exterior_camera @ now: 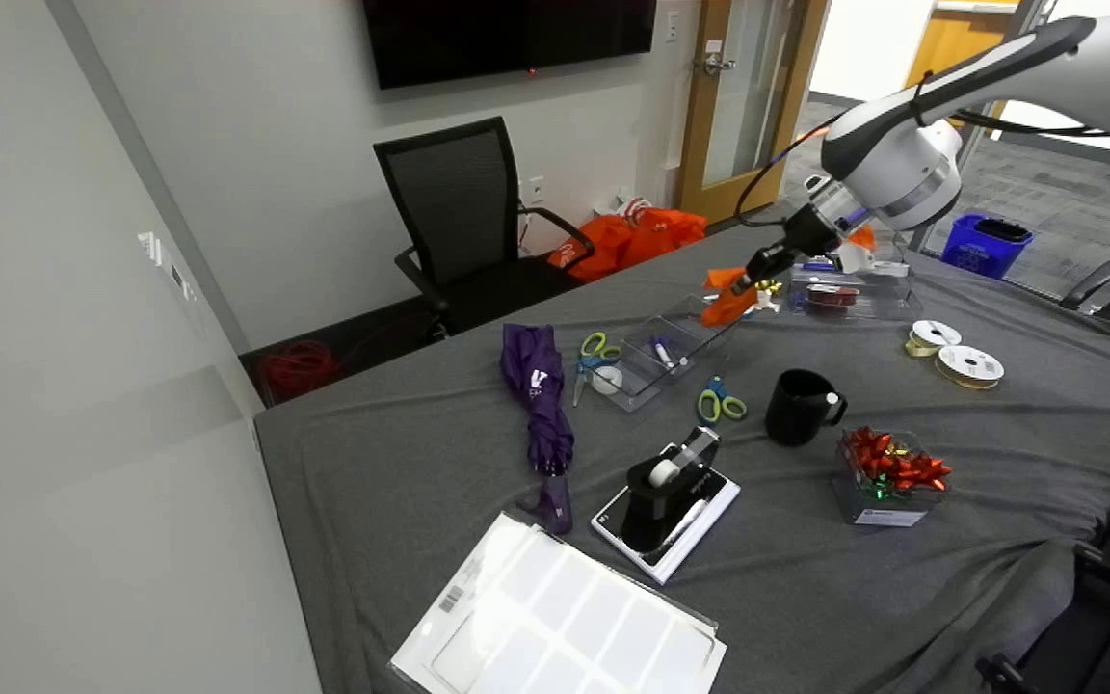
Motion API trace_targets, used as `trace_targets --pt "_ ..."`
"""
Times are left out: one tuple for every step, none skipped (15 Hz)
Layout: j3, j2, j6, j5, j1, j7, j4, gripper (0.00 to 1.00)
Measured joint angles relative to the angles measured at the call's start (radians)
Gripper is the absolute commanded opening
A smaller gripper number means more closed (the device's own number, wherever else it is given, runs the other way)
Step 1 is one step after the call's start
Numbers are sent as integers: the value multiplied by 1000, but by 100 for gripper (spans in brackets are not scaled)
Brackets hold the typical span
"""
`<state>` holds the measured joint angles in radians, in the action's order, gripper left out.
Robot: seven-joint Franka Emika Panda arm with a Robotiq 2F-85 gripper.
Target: Move one of the orange gloves to the clear container next to the purple umbrella
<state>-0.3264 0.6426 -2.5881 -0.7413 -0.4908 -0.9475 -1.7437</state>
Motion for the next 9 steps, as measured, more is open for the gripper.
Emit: trace_targets --pt "8 1 -2 -24 18 10 4 0" --pt "14 3 -7 -49 35 22 10 0" --pt "21 7 -13 -75 52 32 18 0" --pt "26 14 -23 -101 68 43 30 0" --pt "32 23 -38 -124 84 55 43 0" --pt "41 33 -58 -142 102 69 57 0" --pt "50 44 -80 -154 119 85 71 0" --pt "62 57 -102 -157 137 105 86 0" --pt "75 70 -126 -157 155 128 100 0"
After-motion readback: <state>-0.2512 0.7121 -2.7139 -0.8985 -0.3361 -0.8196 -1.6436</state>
